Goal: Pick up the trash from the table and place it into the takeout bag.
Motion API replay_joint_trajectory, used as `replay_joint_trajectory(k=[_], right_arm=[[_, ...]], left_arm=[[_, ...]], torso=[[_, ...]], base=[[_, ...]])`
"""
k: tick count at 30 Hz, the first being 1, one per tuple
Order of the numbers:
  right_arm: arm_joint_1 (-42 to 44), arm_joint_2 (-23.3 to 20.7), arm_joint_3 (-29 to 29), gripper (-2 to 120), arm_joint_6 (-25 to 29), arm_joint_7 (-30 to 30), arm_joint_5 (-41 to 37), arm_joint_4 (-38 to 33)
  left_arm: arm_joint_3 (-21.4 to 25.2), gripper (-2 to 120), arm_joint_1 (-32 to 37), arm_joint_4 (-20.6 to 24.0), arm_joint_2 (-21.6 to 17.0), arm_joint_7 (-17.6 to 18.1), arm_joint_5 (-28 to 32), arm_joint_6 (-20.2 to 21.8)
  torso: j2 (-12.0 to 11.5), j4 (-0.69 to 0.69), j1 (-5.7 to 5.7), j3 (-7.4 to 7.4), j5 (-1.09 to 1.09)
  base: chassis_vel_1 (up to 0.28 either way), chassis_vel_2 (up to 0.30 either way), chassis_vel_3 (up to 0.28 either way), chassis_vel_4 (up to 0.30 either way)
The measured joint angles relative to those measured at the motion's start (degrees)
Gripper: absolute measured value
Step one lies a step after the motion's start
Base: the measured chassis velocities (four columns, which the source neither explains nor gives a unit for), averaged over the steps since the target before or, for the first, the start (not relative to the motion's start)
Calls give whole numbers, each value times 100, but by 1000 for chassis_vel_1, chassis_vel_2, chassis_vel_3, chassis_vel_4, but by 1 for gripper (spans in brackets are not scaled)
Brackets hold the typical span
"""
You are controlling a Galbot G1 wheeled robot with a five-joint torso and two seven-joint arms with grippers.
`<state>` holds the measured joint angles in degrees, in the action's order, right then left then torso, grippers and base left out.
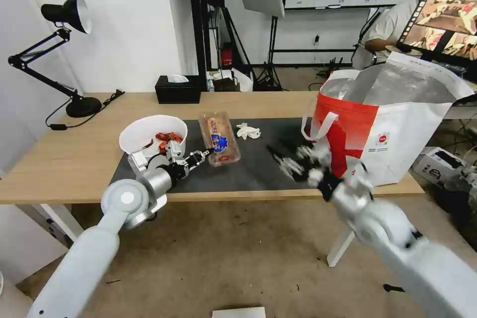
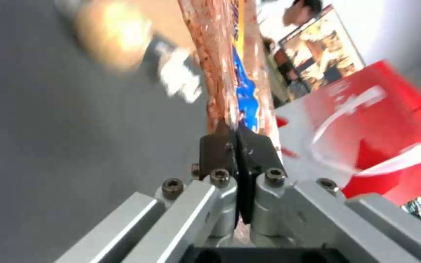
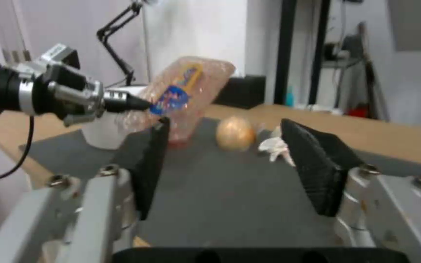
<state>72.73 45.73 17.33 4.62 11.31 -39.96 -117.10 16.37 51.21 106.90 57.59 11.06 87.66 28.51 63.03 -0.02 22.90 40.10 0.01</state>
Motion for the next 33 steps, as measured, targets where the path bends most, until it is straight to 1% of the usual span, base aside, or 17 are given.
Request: replay_joint_trajectory(k=[3, 7, 8, 10, 11, 13, 17, 19, 21, 23, 24, 27, 29, 30, 31, 32, 33], right_arm=[[694, 179, 476, 81, 311, -35, 309, -214], [992, 286, 676, 88, 418, -42, 450, -259], [1261, 399, 836, 96, 528, -44, 583, -265], [1807, 676, 1156, 100, 748, -41, 825, -243], [1807, 676, 1156, 100, 748, -41, 825, -243], [2291, 990, 1440, 100, 1024, 48, 1140, -116], [2542, 1218, 1563, 100, 1230, 126, 1350, -5], [2761, 1496, 1611, 100, 1410, 112, 1550, 89], [2834, 1565, 1609, 100, 1460, 79, 1616, 103], [3021, 1749, 1599, 100, 1599, 14, 1847, 139], [3021, 1749, 1599, 100, 1599, 14, 1847, 139], [3104, 1844, 1599, 100, 1620, -31, 1997, 170], [3114, 1847, 1601, 100, 1620, -35, 2015, 174], [3121, 1847, 1607, 100, 1619, -38, 2028, 183], [3127, 1838, 1631, 100, 1619, -42, 2053, 217], [3127, 1838, 1631, 100, 1619, -42, 2053, 217], [3126, 1824, 1643, 100, 1614, -48, 2063, 241]], left_arm=[[28, 0, -124, 45, -24, -54, -24, -23], [16, 0, -208, 45, -31, -121, -59, -59], [-14, 0, -321, 27, -43, -212, -109, -102], [-103, 0, -611, -50, -66, -364, -212, -249], [-103, 0, -611, -50, -66, -364, -212, -249], [-253, 0, -971, -139, -42, -414, -356, -416], [-450, 0, -1261, -242, 16, -436, -489, -561], [-757, 0, -1677, -425, 131, -439, -722, -843], [-853, 0, -1778, -482, 171, -439, -774, -901], [-1144, 0, -2188, -705, 388, -441, -932, -1045], [-1144, 0, -2188, -705, 388, -441, -932, -1045], [-1540, 0, -2705, -980, 696, -407, -1083, -1231], [-1621, 0, -2822, -1038, 782, -389, -1099, -1263], [-1695, 0, -2932, -1098, 870, -367, -1114, -1283], [-1876, 0, -3168, -1233, 1084, -314, -1147, -1314], [-1876, 0, -3168, -1233, 1084, -314, -1147, -1314], [-1997, 0, -3314, -1313, 1220, -284, -1173, -1350]], torso=[[0, 4, 0, 1, -2], [0, 4, 0, 0, -3], [0, 3, 0, 0, -1], [0, 2, 1, 0, -1], [0, 2, 1, 0, -1], [-1, 2, 1, 0, -1], [-1, 3, 1, 1, -2], [-1, 3, 1, 1, 1], [-1, 2, 1, 1, 2], [-1, 2, 1, 1, 0], [-1, 2, 1, 1, 0], [-1, 2, 2, 1, 0], [-1, 2, 2, 1, 0], [-1, 2, 2, 1, 1], [-1, 2, 2, 1, 0], [-1, 2, 2, 1, 0], [-1, 2, 2, 1, 1]], base=[[0, 0, 0, 0], [0, 0, 0, 0], [0, 0, 0, 0], [0, 0, 0, 0], [0, 0, 0, 0], [0, 0, 0, 0], [0, 0, 0, 0], [0, 0, 0, 0], [0, 0, 0, 0], [0, 0, 0, 0], [0, 0, 0, 0], [0, 0, 0, 0], [0, 0, 0, 0], [0, 0, 0, 0], [0, 0, 0, 0], [0, 0, 0, 0], [0, 0, 0, 0]])
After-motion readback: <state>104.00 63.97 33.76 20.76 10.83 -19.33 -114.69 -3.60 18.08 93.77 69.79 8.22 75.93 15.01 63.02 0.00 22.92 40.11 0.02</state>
